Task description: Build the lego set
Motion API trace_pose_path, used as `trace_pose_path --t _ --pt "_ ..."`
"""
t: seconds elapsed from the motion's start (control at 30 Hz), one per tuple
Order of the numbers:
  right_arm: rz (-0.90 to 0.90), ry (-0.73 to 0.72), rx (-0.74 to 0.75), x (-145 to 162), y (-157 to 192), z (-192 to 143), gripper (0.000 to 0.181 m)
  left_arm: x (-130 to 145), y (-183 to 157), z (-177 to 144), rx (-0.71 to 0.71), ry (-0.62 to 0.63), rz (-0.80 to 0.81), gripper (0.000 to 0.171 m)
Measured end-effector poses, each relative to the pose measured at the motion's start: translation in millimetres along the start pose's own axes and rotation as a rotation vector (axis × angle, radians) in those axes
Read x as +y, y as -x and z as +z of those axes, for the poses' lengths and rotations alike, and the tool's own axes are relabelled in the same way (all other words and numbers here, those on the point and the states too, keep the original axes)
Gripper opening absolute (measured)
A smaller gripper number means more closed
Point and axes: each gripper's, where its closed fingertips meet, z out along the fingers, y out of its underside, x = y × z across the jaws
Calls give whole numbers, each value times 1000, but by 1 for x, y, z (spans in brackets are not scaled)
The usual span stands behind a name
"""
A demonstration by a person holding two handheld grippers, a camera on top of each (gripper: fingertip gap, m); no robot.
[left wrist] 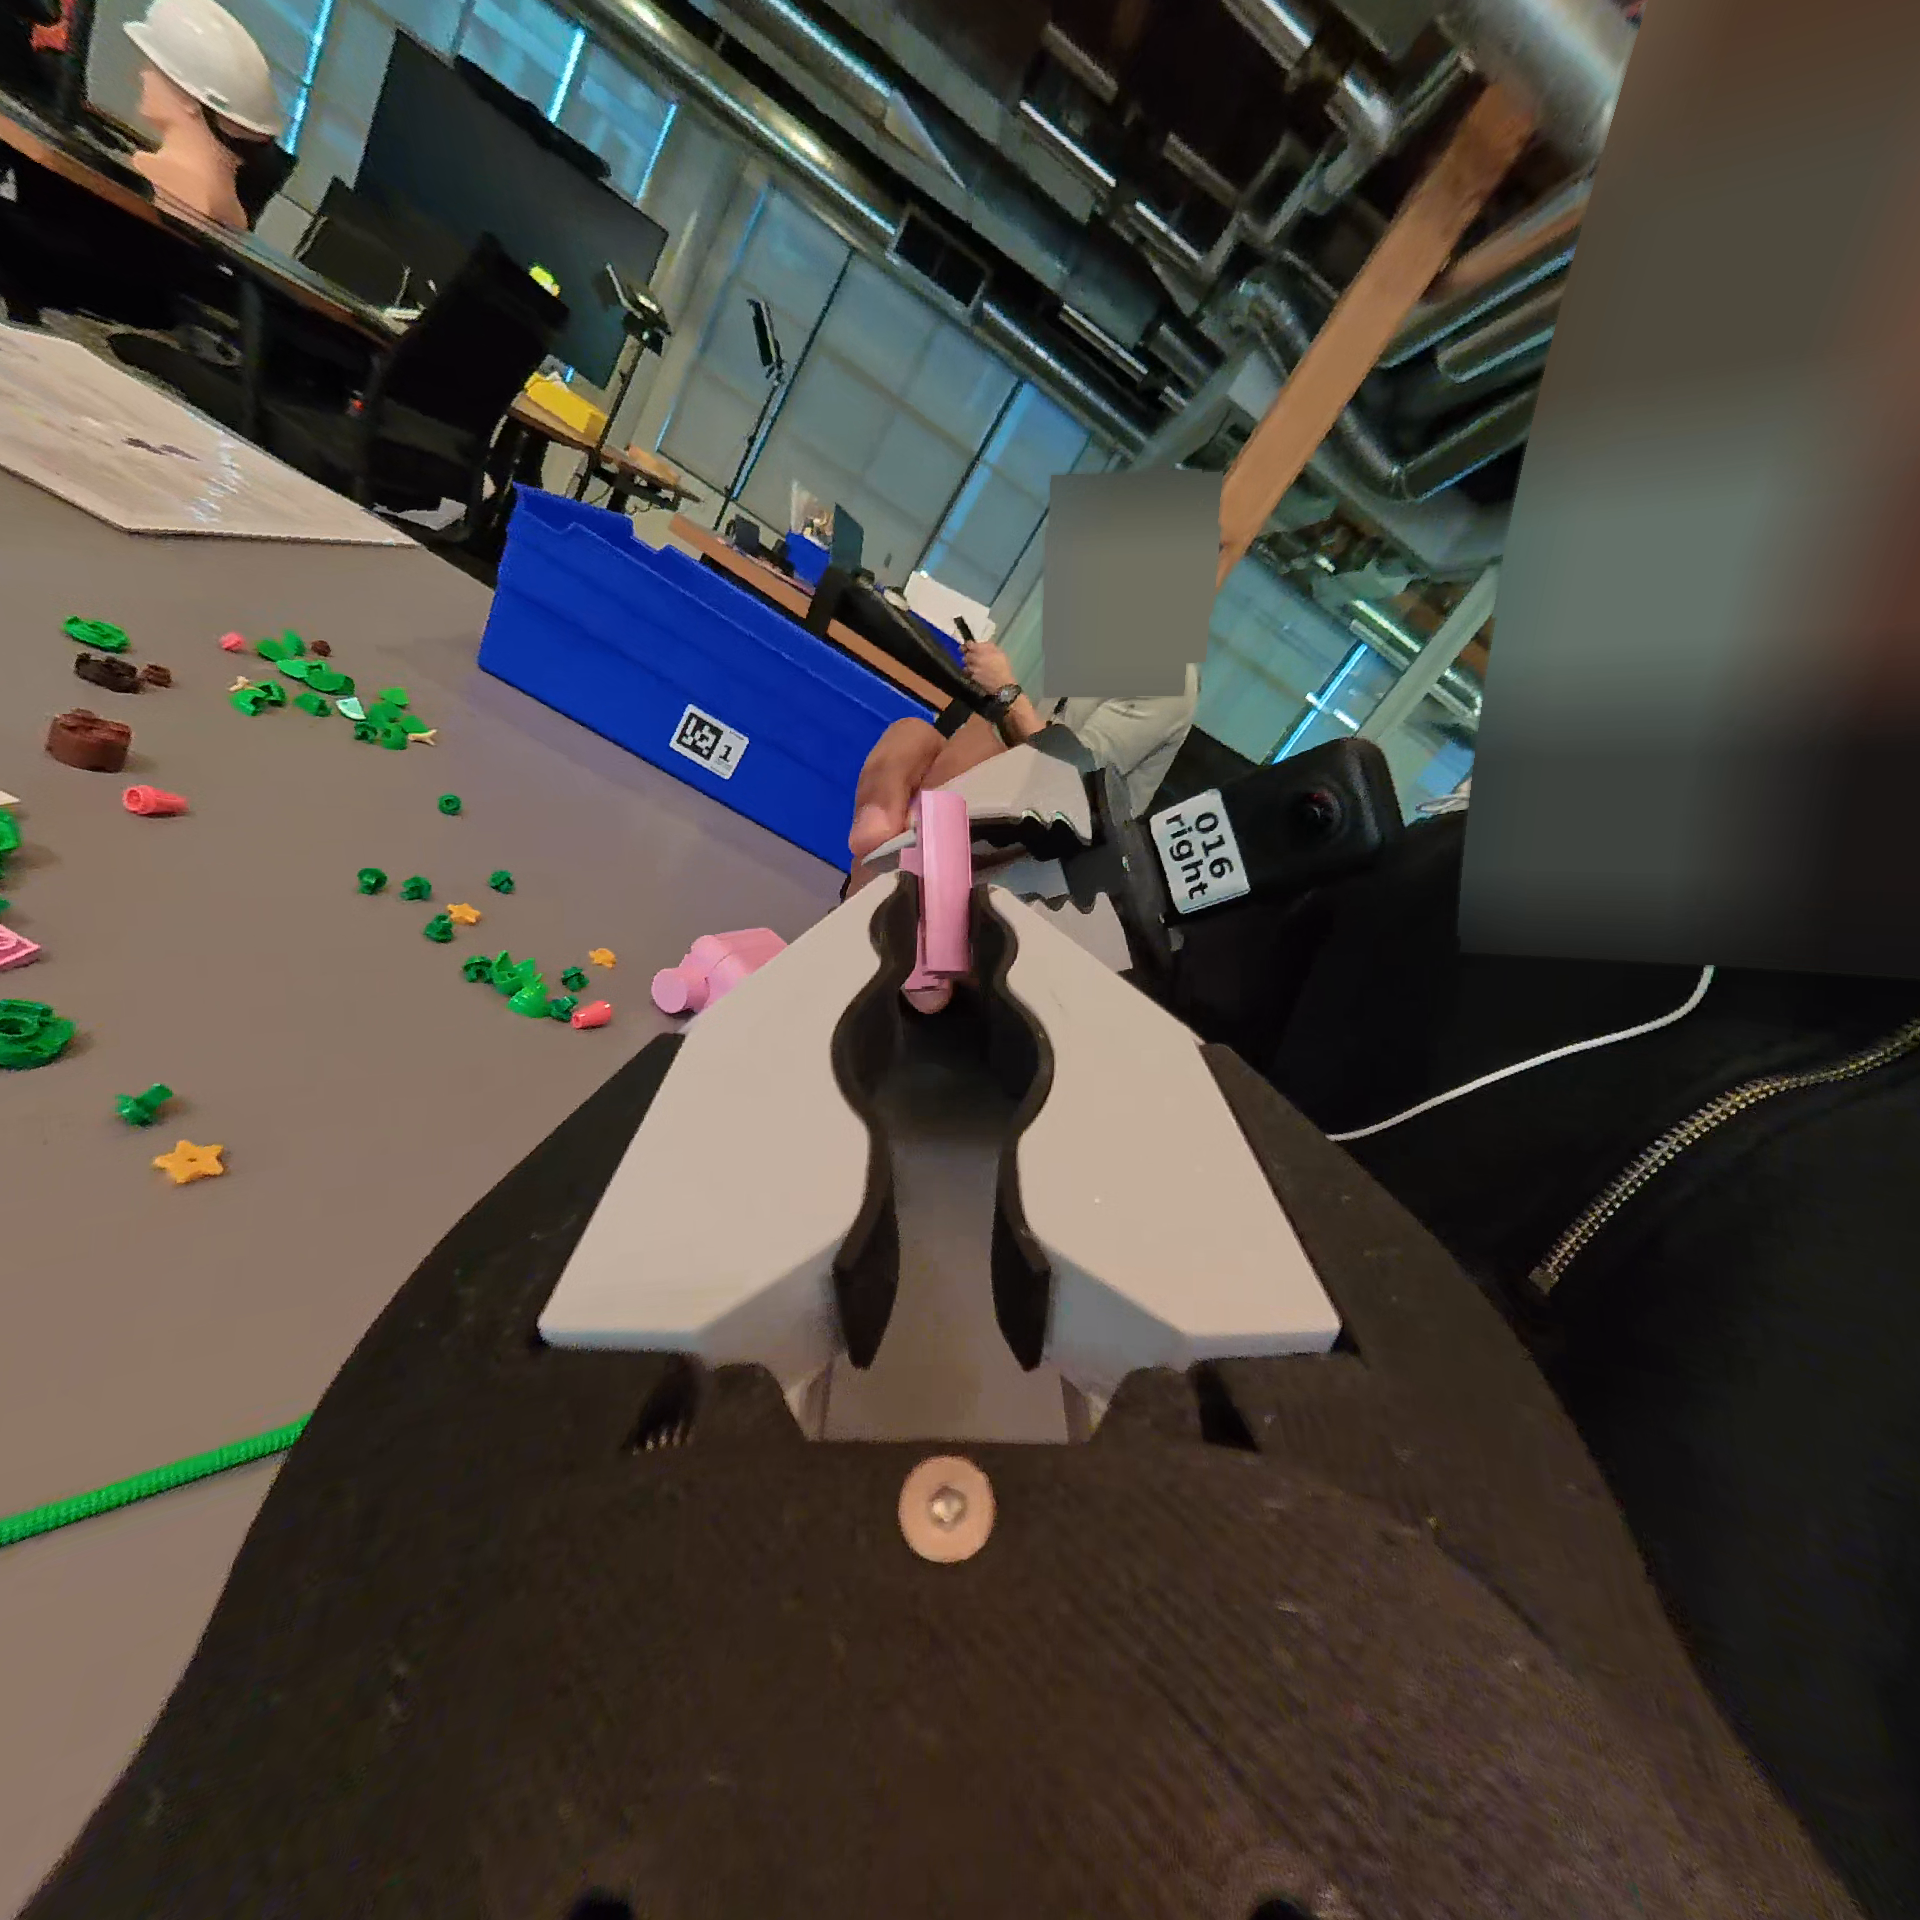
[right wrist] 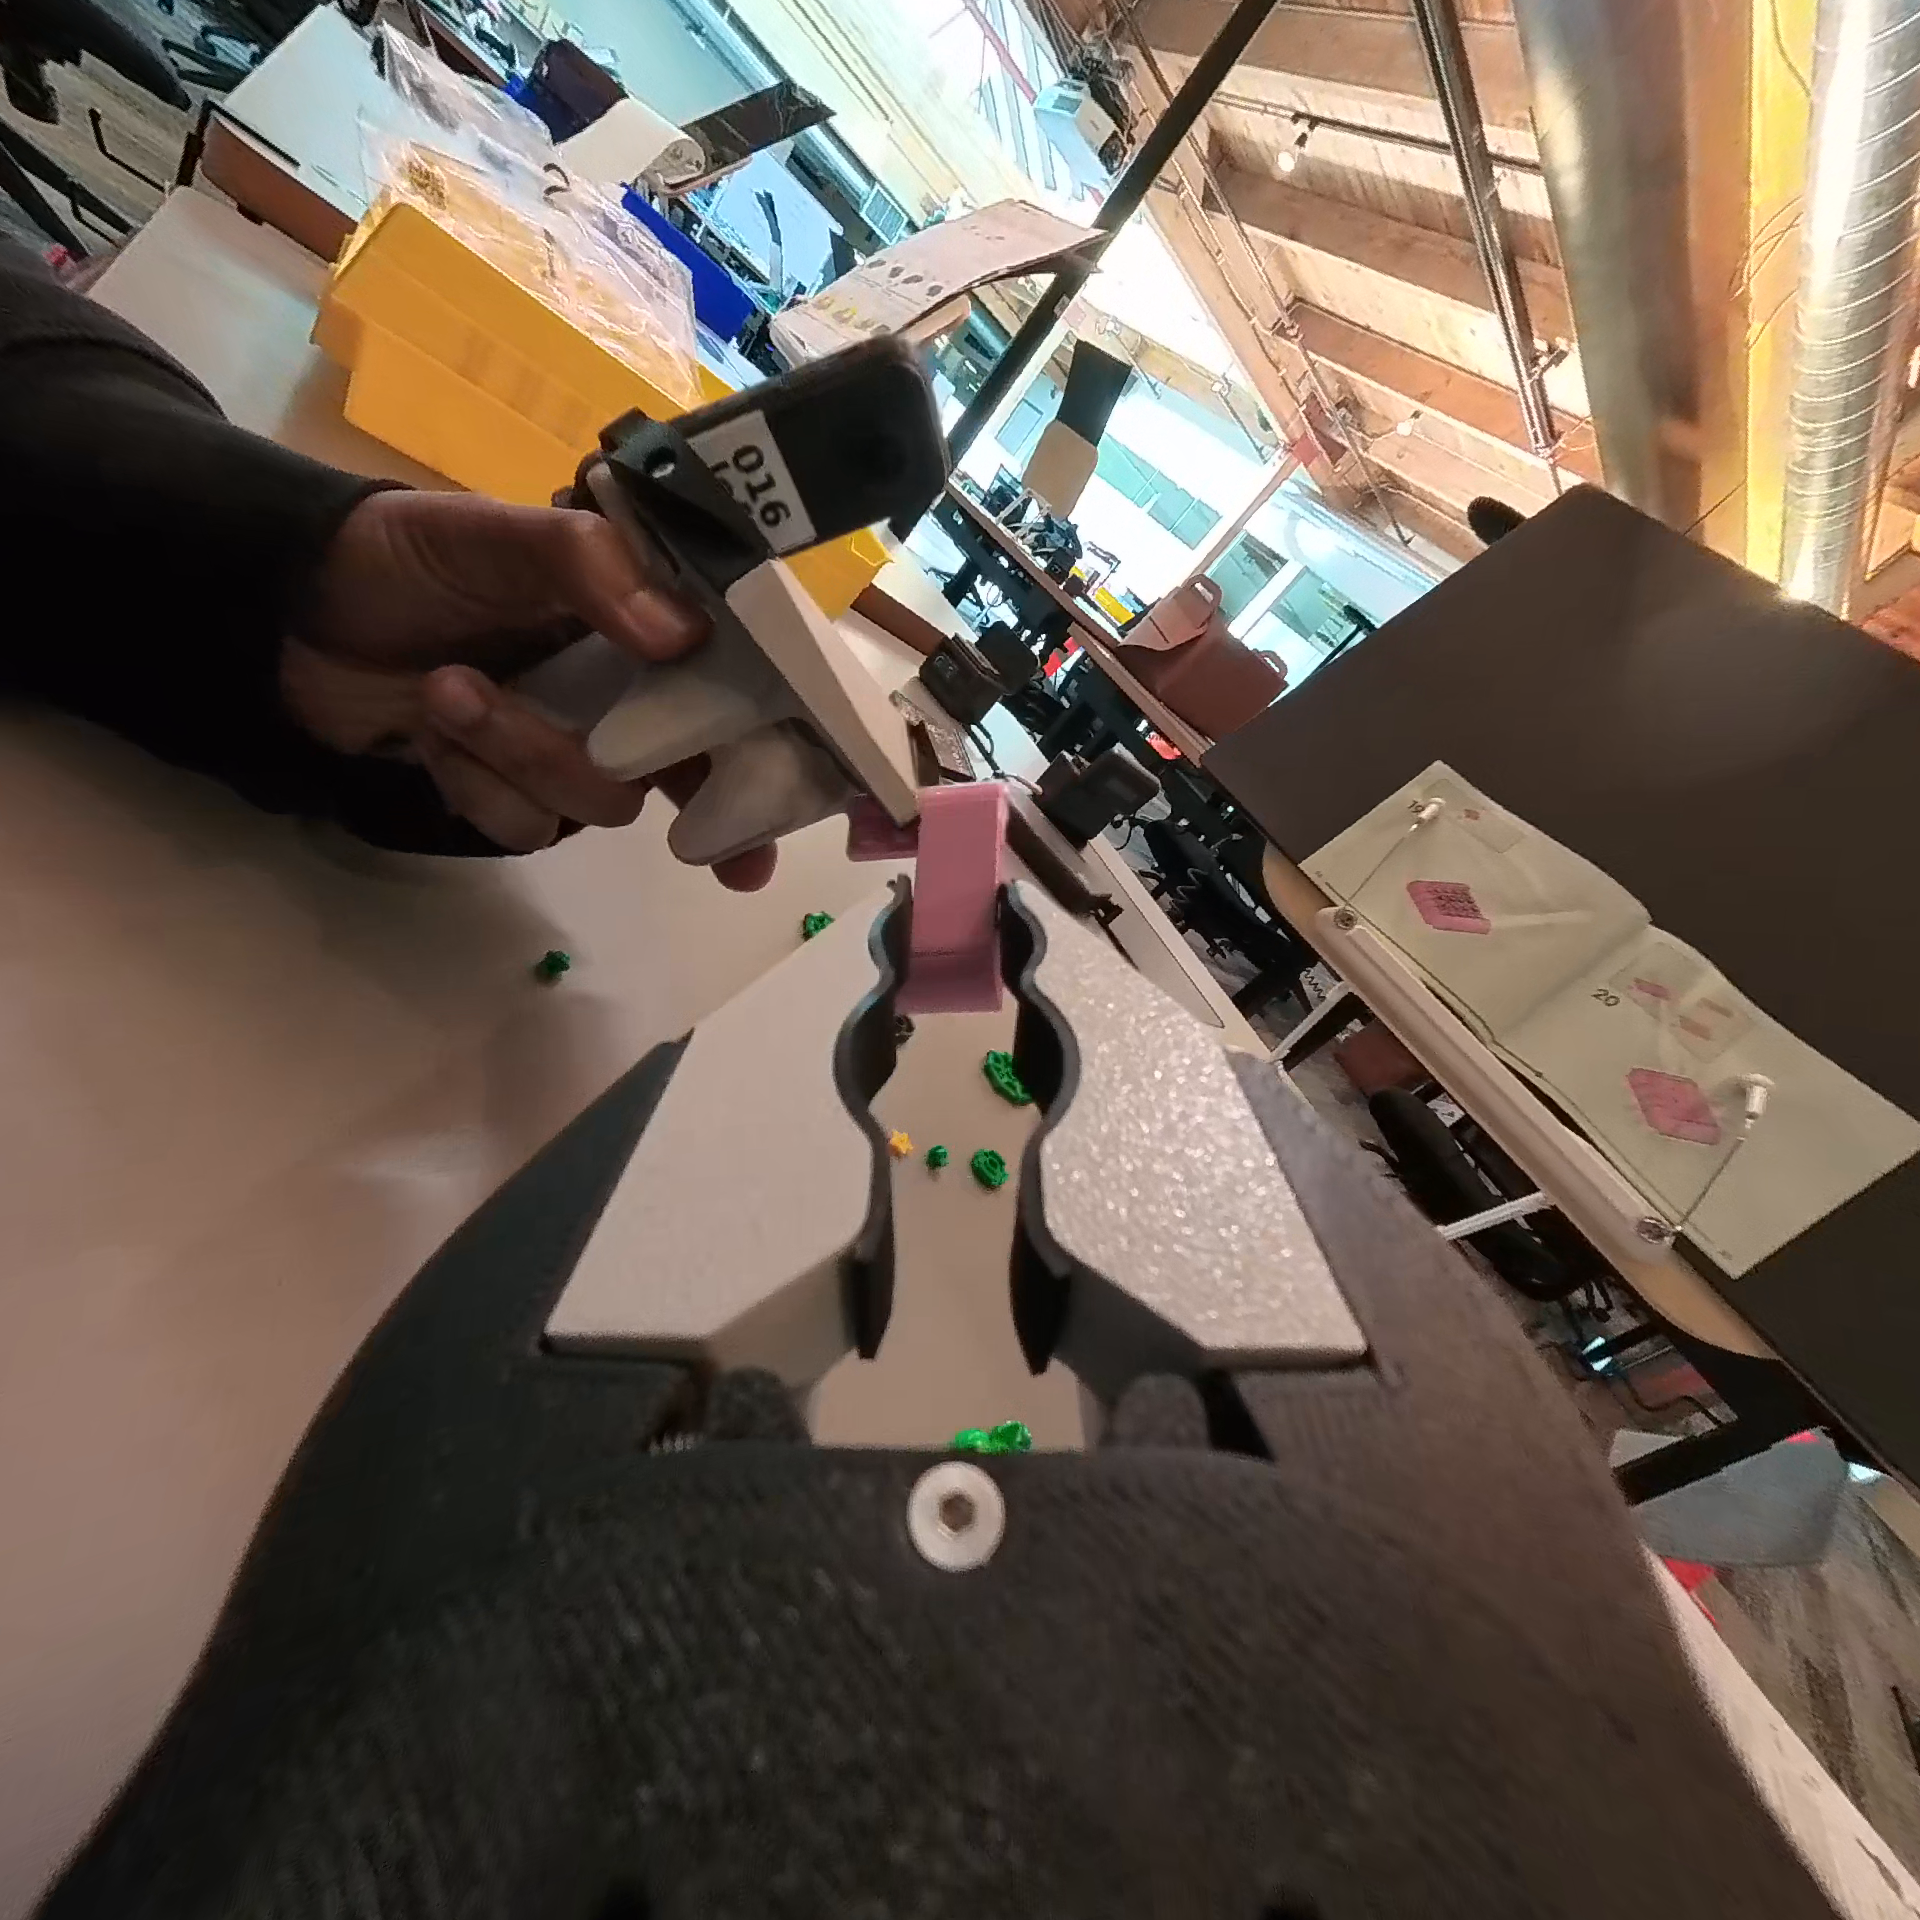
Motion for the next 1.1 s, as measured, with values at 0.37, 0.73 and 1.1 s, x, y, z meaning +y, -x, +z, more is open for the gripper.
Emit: trace_pose_path --t 0.37,0.73,1.1 --pt "4 127 -32 23 4 5 14 13 27 -1 -171 84 5 4" --pt "-100 133 23 22 1 5 0 19 28 2 -201 120 44 4" --pt "-73 165 7 27 5 7 18 19 27 5 -230 118 94 5"
